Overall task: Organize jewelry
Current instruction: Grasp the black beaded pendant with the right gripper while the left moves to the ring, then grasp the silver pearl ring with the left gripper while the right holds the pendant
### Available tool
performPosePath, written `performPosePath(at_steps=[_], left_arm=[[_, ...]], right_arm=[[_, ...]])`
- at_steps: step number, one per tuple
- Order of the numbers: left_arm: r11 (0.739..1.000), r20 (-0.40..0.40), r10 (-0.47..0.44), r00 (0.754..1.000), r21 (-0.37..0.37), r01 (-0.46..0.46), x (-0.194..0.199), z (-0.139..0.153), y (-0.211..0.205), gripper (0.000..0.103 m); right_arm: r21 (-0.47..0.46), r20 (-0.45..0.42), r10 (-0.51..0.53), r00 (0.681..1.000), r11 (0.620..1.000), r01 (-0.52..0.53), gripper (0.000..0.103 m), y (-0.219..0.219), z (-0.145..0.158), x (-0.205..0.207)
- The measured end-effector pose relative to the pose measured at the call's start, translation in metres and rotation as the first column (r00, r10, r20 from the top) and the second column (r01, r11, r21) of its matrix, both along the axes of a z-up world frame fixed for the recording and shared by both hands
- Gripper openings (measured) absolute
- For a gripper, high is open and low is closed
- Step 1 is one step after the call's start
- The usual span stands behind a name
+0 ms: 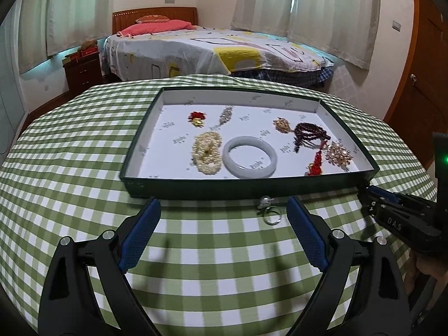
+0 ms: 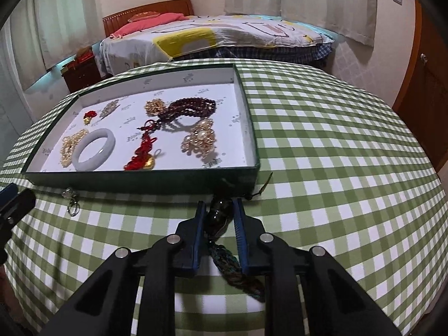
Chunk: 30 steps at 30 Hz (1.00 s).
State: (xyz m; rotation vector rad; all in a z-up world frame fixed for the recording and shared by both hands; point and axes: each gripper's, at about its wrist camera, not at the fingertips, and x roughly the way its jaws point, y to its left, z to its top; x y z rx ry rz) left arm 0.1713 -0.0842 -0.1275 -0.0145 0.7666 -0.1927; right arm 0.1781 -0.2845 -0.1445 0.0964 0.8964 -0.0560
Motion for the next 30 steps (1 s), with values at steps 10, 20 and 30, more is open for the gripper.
performPosePath(at_steps=[10, 20, 30], left_arm=[[0.999, -0.066, -0.03, 0.997, 0.022, 0.031, 0.02, -0.013, -0.027, 0.083], [0.997, -0.135, -0.045, 0.99, 0.057, 0.053, 0.029, -0.028, -0.029, 0.052], [0.999, -0.141, -0.041, 0.989, 0.028, 0.045, 0.023, -0.025, -0.011, 0.048]], right_arm=[[0.038, 0.006, 0.017, 1.0, 0.999, -0.017, 0.021, 0.003, 0.001, -0.004], [0.056, 0.006, 0.018, 1.0, 0.998, -0.018, 0.021, 0.002, 0.001, -0.004], [0.054, 0.006, 0.02, 1.0, 0.998, -0.02, 0.021, 0.003, 0.002, -0.005]])
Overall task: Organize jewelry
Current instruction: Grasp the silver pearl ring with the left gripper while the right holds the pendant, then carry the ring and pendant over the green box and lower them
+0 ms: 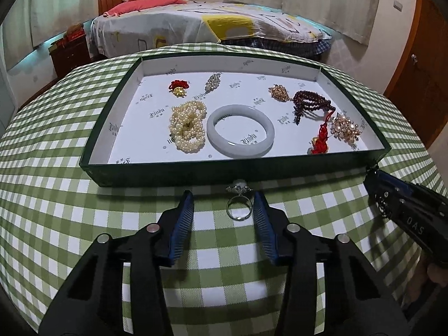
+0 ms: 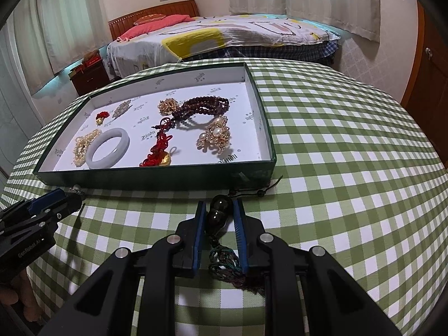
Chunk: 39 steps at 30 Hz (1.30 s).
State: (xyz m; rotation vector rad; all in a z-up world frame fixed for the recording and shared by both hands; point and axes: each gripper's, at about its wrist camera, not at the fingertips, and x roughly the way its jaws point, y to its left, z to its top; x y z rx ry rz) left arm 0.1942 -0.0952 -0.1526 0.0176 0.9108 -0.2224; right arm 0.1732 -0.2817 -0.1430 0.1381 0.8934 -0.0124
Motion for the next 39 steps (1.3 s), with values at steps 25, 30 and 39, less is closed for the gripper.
performPosePath(at_steps=[25, 30, 39], left_arm=[[0.999, 0.008, -0.026, 1.0, -0.027, 0.027, 0.003, 0.001, 0.006, 0.021], [0.999, 0.033, -0.029, 0.999, -0.029, 0.03, -0.005, 0.009, 0.007, 0.021], [0.998, 0.098, -0.027, 0.995, -0.047, 0.032, -0.018, 0.034, 0.013, 0.021]], right_arm=[[-0.006, 0.035, 0.021, 0.999, 1.0, -0.021, 0.021, 0.011, 0.005, -0.005], [-0.007, 0.056, 0.032, 0.998, 0.999, -0.032, 0.021, 0.017, 0.011, -0.013], [0.004, 0.137, 0.048, 0.989, 0.999, -0.049, 0.021, 0.028, 0.041, -0.026]])
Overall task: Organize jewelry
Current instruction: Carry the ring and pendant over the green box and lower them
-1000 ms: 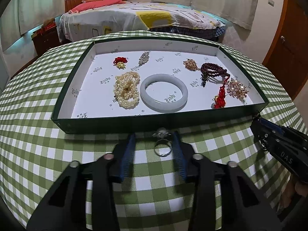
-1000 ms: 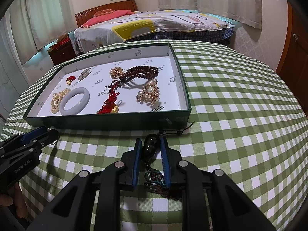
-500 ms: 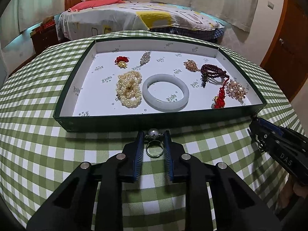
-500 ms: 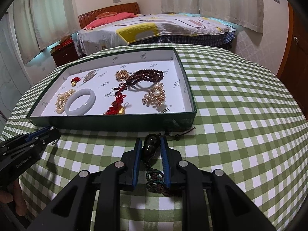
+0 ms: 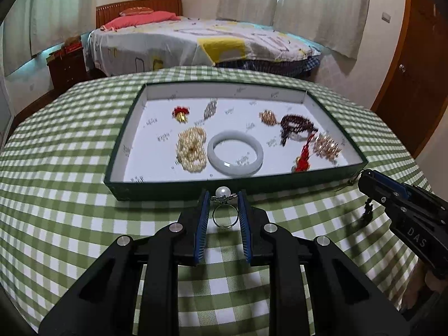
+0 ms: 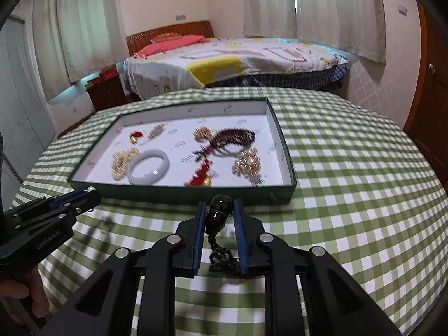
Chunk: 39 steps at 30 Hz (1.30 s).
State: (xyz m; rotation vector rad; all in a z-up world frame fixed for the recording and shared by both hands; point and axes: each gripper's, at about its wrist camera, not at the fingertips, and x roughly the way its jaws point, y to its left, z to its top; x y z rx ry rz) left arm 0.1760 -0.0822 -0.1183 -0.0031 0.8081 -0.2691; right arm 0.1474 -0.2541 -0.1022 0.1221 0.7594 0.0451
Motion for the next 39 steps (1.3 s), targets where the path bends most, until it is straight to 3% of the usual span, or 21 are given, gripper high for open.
performPosePath(at_steps=[13, 26, 32, 39], left_arm=[[0.999, 0.146, 0.018, 0.989, -0.049, -0.011, -0.002, 0.06, 0.013, 0.021], [0.998, 0.273, 0.038, 0.961, -0.058, -0.023, 0.052, 0.098, 0.007, 0.021], [0.999, 0.298, 0.035, 0.954, -0.02, -0.03, 0.082, 0.088, -0.002, 0.021], [0.998, 0.153, 0.058, 0.986, 0.022, -0.063, 0.122, 0.035, 0.002, 0.021]], right_arm=[[0.008, 0.144, 0.042, 0.989, 0.999, -0.043, 0.021, 0.015, 0.058, 0.002], [0.002, 0.294, 0.098, 0.951, 0.995, -0.103, 0.021, 0.035, 0.098, 0.054], [0.005, 0.312, 0.116, 0.943, 0.992, -0.123, 0.021, 0.04, 0.09, 0.083], [0.001, 0.194, 0.125, 0.973, 0.992, -0.127, 0.021, 0.043, 0.041, 0.117]])
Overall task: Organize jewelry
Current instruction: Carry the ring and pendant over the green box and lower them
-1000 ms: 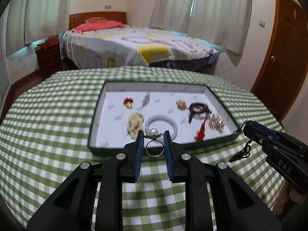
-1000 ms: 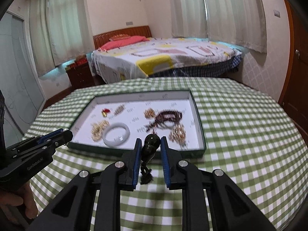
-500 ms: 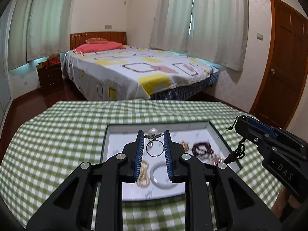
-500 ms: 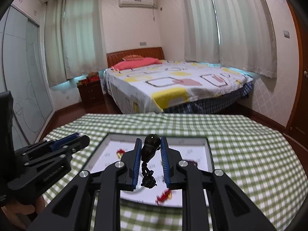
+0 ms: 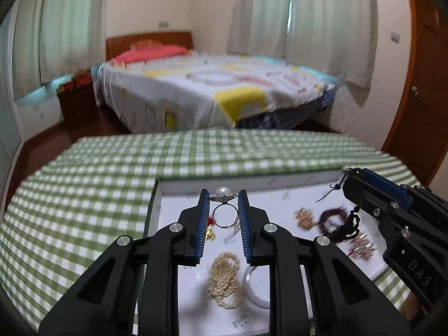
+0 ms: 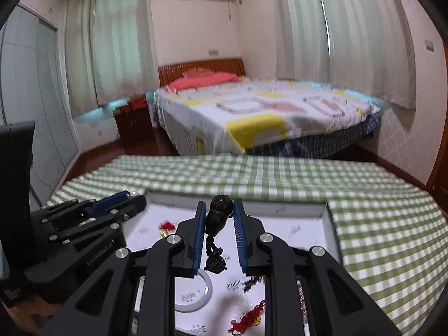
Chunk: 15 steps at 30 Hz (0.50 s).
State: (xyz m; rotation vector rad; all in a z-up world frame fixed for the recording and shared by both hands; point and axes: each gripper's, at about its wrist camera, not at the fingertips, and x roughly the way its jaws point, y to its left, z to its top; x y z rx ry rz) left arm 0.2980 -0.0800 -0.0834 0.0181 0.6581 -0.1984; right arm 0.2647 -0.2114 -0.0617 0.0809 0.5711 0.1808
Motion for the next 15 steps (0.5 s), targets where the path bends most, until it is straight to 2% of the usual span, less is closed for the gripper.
performPosePath(at_steps=[4, 7, 15], left_arm=[[1.0, -0.099, 0.018, 0.995, 0.022, -0.016, 0.02, -0.029, 0.004, 0.021], [0.999, -0.144, 0.027, 0.989, 0.031, -0.023, 0.029, -0.04, 0.007, 0.021], [0.997, -0.206, 0.031, 0.978, 0.072, -0.017, 0.046, -0.054, 0.001, 0.021]], right_arm=[[-0.012, -0.088, -0.005, 0.996, 1.0, 0.004, 0.021, -0.001, -0.031, 0.014], [-0.017, -0.134, -0.009, 0.991, 1.0, 0.007, 0.021, -0.001, -0.044, 0.019], [-0.033, -0.212, 0.0, 0.977, 0.999, -0.007, 0.021, 0.001, -0.059, 0.032]])
